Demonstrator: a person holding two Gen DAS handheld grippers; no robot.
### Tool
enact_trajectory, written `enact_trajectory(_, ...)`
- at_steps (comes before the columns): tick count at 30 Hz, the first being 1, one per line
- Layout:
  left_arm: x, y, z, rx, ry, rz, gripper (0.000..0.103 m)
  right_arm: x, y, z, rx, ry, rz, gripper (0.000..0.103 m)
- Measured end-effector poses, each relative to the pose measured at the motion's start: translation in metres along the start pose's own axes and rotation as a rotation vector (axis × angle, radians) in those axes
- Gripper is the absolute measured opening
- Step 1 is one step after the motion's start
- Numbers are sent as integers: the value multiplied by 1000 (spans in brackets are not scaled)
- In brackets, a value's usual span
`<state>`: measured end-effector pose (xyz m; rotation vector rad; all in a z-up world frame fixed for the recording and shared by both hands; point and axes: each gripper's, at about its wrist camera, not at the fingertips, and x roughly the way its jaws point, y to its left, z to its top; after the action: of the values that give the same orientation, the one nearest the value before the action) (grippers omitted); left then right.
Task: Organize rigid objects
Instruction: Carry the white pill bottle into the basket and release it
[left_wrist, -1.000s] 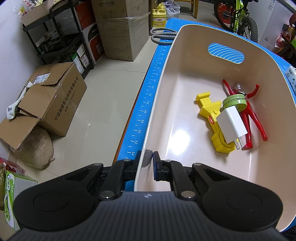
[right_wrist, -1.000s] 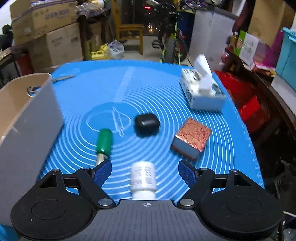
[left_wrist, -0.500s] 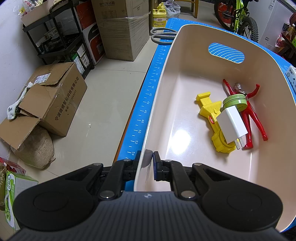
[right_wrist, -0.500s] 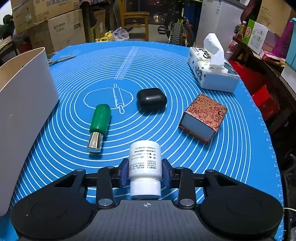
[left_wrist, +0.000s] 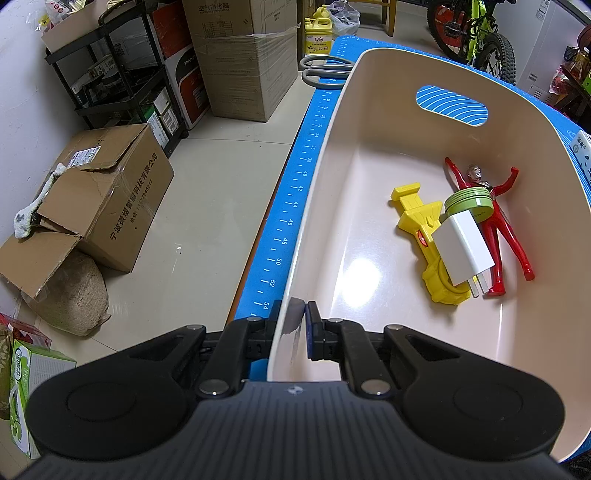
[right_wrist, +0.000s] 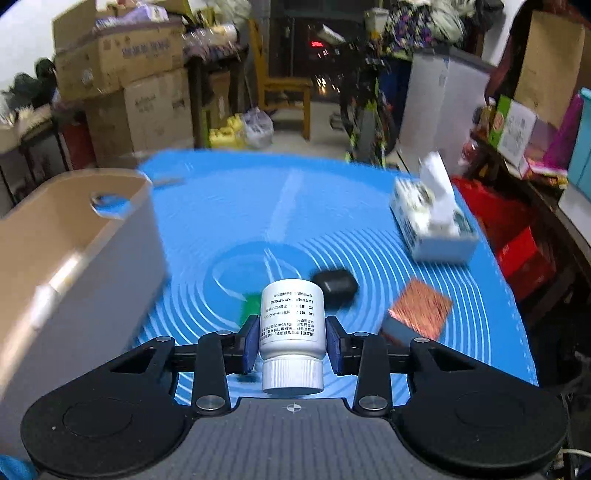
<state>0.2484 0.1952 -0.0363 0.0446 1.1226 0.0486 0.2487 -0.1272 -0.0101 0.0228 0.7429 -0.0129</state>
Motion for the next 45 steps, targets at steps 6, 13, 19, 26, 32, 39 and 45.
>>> enact_trajectory(6,0,0,0,1,0,0,14,-25,33,30,-31,-101,70,44)
enact_trajectory(13,0,0,0,0,0,0,14,-35,87,55,-115,-153,179,44)
enact_trajectory(19,0,0,0,0,0,0,13,-26,131,68,-191,-139,233,44)
enact_trajectory(26,0,0,0,1,0,0,13,3,176,62,-284,-21,258,44)
enact_trajectory(32,0,0,0,1,0,0,13,28,196,46,-325,83,254,44)
enact_trajectory(39,0,0,1,1,0,1,13,45,198,30,-347,160,229,44)
enact_trajectory(45,0,-1,1,4,0,3,13,44,192,30,-351,157,222,50)
